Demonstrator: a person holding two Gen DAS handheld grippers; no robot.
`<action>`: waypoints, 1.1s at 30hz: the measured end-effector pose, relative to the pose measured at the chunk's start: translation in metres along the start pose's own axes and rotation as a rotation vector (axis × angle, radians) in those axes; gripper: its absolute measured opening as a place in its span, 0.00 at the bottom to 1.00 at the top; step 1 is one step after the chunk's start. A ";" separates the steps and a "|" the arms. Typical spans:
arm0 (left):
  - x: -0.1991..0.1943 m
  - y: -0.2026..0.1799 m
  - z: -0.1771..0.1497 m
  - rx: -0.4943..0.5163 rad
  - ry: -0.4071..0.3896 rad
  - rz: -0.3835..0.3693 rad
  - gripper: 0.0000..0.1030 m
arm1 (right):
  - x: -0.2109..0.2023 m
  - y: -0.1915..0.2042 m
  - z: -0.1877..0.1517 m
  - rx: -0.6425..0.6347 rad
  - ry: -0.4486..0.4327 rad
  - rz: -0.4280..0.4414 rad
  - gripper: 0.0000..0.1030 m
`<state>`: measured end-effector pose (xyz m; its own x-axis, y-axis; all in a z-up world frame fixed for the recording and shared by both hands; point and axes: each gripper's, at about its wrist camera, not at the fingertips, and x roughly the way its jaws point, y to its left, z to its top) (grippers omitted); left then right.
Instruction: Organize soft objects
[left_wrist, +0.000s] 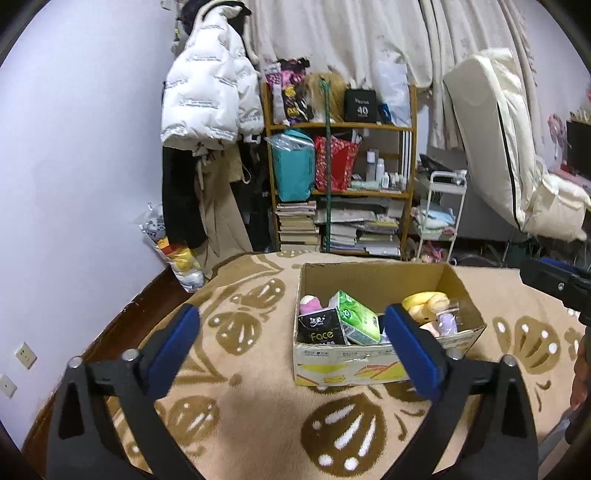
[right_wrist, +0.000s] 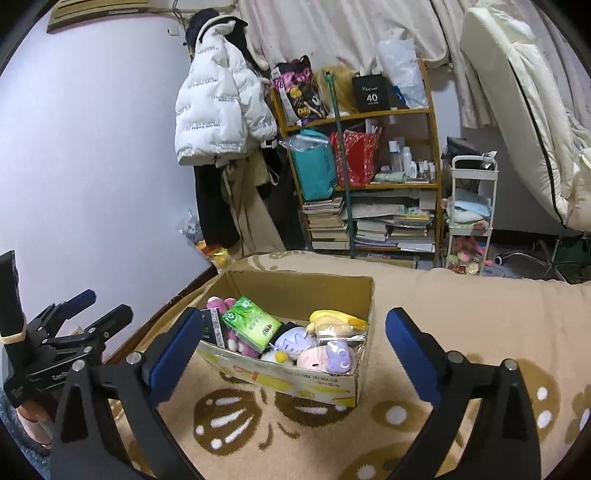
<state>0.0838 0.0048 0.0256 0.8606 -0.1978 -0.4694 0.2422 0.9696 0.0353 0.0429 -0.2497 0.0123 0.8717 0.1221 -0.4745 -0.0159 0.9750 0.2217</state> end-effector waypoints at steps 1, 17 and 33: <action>-0.004 0.002 0.000 -0.008 -0.006 0.002 0.98 | -0.003 -0.001 0.000 -0.004 -0.001 -0.001 1.00; -0.068 0.014 -0.012 0.009 -0.060 0.032 0.98 | -0.054 0.016 -0.024 -0.063 -0.066 -0.064 1.00; -0.067 0.005 -0.034 0.030 -0.025 0.007 0.98 | -0.066 -0.005 -0.034 -0.008 -0.081 -0.113 1.00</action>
<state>0.0121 0.0282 0.0275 0.8732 -0.1947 -0.4468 0.2488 0.9664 0.0651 -0.0315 -0.2562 0.0139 0.9050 -0.0034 -0.4255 0.0809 0.9831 0.1641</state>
